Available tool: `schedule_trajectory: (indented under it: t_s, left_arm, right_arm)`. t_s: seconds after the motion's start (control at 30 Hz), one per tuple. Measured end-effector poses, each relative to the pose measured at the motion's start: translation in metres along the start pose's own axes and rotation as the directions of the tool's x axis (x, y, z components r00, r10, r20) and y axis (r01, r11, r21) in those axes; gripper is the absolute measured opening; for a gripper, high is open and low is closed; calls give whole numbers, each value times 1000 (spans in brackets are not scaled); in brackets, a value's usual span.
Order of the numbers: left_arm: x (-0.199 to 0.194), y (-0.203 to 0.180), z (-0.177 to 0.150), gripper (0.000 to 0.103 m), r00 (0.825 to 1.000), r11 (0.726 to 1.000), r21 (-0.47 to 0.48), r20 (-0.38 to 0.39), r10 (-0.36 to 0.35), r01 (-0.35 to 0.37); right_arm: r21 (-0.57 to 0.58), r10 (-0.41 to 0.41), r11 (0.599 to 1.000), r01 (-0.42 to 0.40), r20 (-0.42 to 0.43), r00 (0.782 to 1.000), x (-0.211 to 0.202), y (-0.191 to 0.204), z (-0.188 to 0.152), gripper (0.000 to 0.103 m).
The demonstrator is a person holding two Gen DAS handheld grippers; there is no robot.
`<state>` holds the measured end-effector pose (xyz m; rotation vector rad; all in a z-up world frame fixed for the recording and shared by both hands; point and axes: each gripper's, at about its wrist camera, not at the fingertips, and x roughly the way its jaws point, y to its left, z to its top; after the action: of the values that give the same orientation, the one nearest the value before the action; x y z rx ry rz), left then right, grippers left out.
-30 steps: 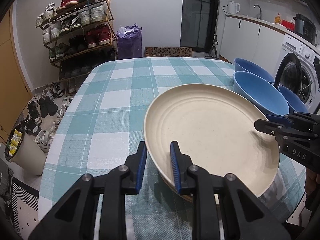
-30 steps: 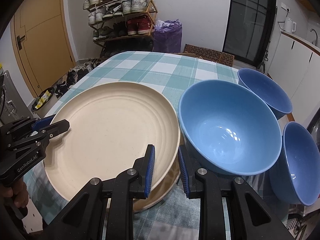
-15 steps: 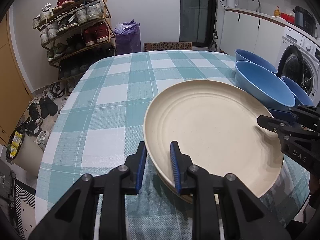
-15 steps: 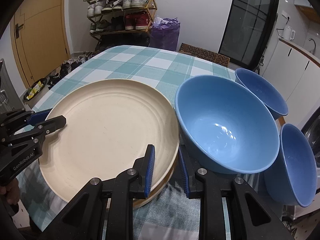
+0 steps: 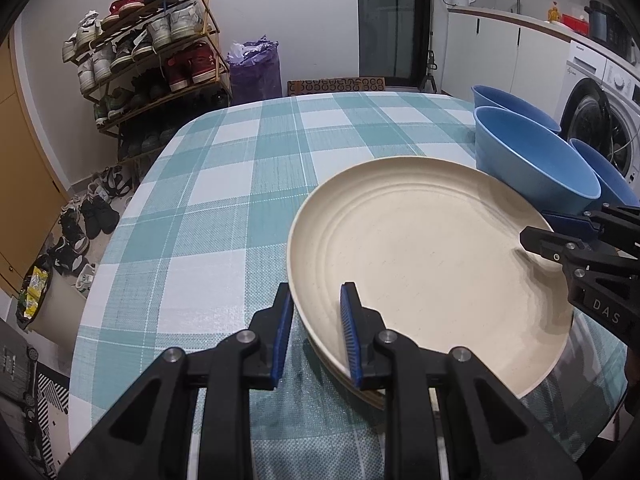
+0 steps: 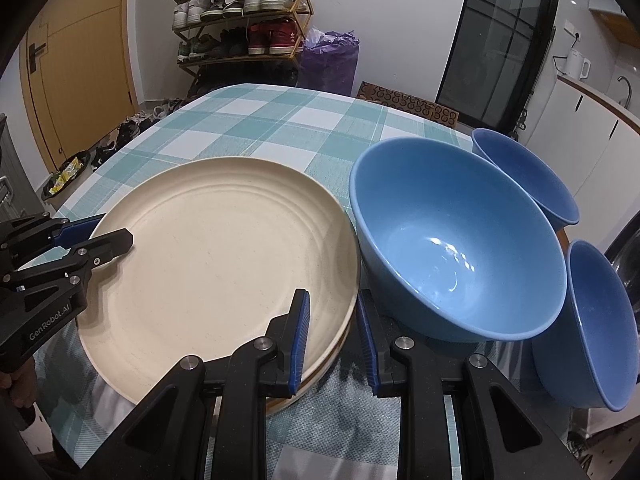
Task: Organize plates and bowls
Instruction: 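Lower the held cream plate onto the cream plate stack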
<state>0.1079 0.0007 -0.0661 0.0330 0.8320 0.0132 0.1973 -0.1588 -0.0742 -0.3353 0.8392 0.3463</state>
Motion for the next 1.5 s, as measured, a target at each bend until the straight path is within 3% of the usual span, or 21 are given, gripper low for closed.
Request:
schedule_trajectory:
  t_s: [1.5]
  left_arm:
    - [8, -9, -9, 24, 999, 997, 60, -12, 40, -40]
  right_arm:
    - [-23, -16, 1000, 16, -13, 1000, 14, 5, -11, 24]
